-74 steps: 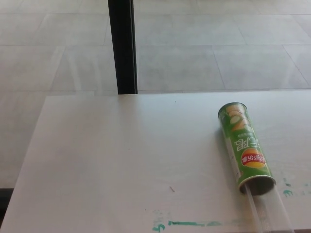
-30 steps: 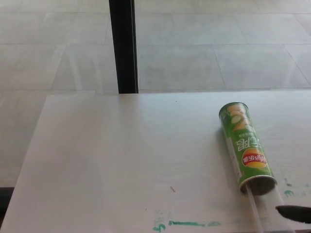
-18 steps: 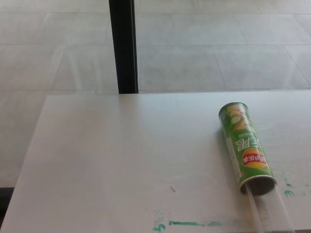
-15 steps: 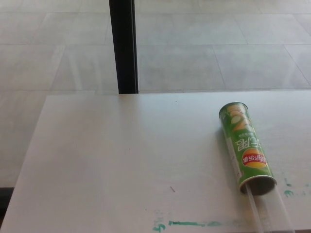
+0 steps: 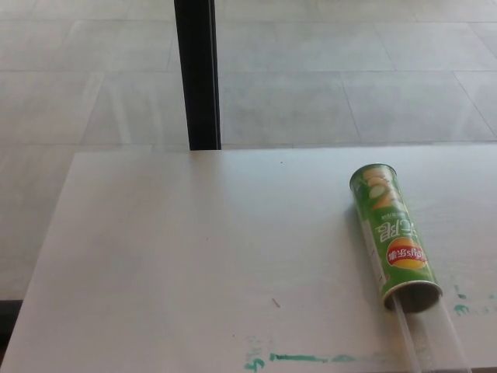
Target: Use the right hand as a fist to push the chips tray inside its container kept in the middle of the desk
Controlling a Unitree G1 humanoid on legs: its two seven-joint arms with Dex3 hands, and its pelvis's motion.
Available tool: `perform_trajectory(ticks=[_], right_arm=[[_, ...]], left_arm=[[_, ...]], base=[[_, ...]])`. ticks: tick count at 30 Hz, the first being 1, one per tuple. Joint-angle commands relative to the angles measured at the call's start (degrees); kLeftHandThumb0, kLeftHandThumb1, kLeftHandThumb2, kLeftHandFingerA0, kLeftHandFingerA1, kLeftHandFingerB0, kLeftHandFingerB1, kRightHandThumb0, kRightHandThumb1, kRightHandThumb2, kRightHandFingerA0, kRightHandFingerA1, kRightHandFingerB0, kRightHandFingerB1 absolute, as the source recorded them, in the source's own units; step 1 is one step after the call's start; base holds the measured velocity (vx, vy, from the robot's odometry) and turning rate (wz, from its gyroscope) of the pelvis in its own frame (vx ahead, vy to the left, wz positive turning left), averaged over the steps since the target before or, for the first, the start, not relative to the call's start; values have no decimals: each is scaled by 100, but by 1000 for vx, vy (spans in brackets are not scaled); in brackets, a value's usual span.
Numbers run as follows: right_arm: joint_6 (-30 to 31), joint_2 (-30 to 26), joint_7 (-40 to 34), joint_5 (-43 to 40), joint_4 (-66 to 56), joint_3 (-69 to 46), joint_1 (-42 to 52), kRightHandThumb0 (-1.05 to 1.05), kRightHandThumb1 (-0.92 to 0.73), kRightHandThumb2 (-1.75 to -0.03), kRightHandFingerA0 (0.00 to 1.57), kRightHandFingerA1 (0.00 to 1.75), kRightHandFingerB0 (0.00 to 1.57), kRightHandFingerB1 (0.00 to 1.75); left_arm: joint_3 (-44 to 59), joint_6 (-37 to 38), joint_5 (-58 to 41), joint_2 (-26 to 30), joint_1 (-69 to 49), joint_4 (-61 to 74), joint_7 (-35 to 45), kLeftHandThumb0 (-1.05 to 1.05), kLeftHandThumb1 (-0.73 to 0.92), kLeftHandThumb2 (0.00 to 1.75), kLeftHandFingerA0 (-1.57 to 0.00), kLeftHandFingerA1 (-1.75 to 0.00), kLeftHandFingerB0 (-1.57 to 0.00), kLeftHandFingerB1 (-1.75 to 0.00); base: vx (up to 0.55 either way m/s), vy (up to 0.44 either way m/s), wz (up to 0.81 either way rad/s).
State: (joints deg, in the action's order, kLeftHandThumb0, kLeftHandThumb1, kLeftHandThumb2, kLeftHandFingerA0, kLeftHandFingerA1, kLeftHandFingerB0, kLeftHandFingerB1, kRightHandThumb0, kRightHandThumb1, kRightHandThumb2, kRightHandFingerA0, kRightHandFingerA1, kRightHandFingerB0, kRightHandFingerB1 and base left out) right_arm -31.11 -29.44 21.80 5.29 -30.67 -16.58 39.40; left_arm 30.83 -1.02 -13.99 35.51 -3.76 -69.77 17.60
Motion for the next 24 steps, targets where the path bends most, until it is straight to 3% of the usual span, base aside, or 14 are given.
perform_trajectory(ticks=[1, 5, 6, 7, 8, 11, 12, 13, 16, 17, 20, 21, 22, 24], right_arm=[[-191, -47, -376, 2127, 722, 341, -493, -55, -76, -63, 90, 62, 62, 46], [-82, -211, -444, 2561, 977, 399, -651, -55, -77, -63, 90, 63, 60, 46], [150, -264, -408, 2779, 961, 413, -694, -58, -78, -64, 89, 62, 61, 45], [313, -284, -458, 3041, 974, 426, -769, -58, -78, -64, 91, 61, 62, 44], [317, -291, -504, 3116, 1005, 432, -817, -60, -79, -64, 91, 63, 63, 45], [411, -326, -624, 3407, 1095, 469, -991, -60, -80, -64, 90, 65, 62, 46], [434, -327, -624, 3438, 1102, 475, -1007, -61, -81, -63, 90, 67, 62, 46], [499, -334, -628, 3527, 1112, 491, -1050, -62, -81, -64, 88, 64, 61, 46], [612, -348, -619, 3684, 1154, 534, -1139, -64, -83, -65, 87, 65, 61, 46], [624, -349, -609, 3677, 1171, 544, -1158, -64, -83, -65, 87, 66, 61, 47], [755, -330, -568, 3777, 1188, 598, -1201, -64, -82, -65, 87, 69, 61, 47], [915, -343, -452, 3900, 1156, 659, -1258, -64, -83, -65, 86, 69, 60, 45], [1021, -335, -412, 4005, 1153, 711, -1329, -65, -83, -65, 85, 67, 61, 45], [1059, -339, -503, 4221, 1190, 777, -1430, -65, -82, -65, 89, 70, 63, 45]], left_arm=[[34, -83, -90, 129, -2, -6, -56, -18, 61, 134, -46, -84, -34, -76], [44, -87, -107, 125, -27, 16, -11, -17, 61, 134, -47, -85, -32, -75], [47, -58, -106, 119, -35, 10, -14, -30, 26, 172, -39, -104, -24, -87], [46, -66, -111, 120, -46, 44, 2, -17, 60, 133, -48, -85, -35, -77], [45, -75, -110, 121, -44, 45, 0, -30, 28, 171, -37, -102, -22, -85], [80, -110, -147, 106, -39, 51, -39, -18, 60, 134, -48, -86, -35, -77], [75, -106, -140, 105, -37, 50, -49, -30, 26, 172, -39, -105, -24, -88], [75, -100, -139, 104, -35, 41, -48, -18, 59, 134, -48, -86, -34, -77], [105, -108, -179, 102, -41, 32, 20, -19, 61, 135, -45, -85, -31, -76], [65, -88, -135, 106, -43, 30, -4, -30, 28, 171, -37, -102, -22, -85], [86, -113, -169, 107, -70, 76, 20, -17, 60, 134, -48, -86, -35, -77], [17, -45, -90, 113, -82, 77, -25, -31, 24, 172, -41, -105, -26, -87], [47, -46, -125, 105, -81, 76, -3, -19, 60, 135, -46, -85, -32, -76], [36, -46, -107, 106, -47, 15, -61, -28, 28, 170, -41, -104, -26, -86]], base=[[0, 0, 0], [0, 0, 0], [0, 0, 0], [0, 0, 0], [0, 0, 0], [0, 0, 0], [0, 0, 0], [0, 0, 0], [0, 0, 0], [0, 0, 0], [0, 0, 0], [0, 0, 0], [0, 0, 0], [0, 0, 0]])
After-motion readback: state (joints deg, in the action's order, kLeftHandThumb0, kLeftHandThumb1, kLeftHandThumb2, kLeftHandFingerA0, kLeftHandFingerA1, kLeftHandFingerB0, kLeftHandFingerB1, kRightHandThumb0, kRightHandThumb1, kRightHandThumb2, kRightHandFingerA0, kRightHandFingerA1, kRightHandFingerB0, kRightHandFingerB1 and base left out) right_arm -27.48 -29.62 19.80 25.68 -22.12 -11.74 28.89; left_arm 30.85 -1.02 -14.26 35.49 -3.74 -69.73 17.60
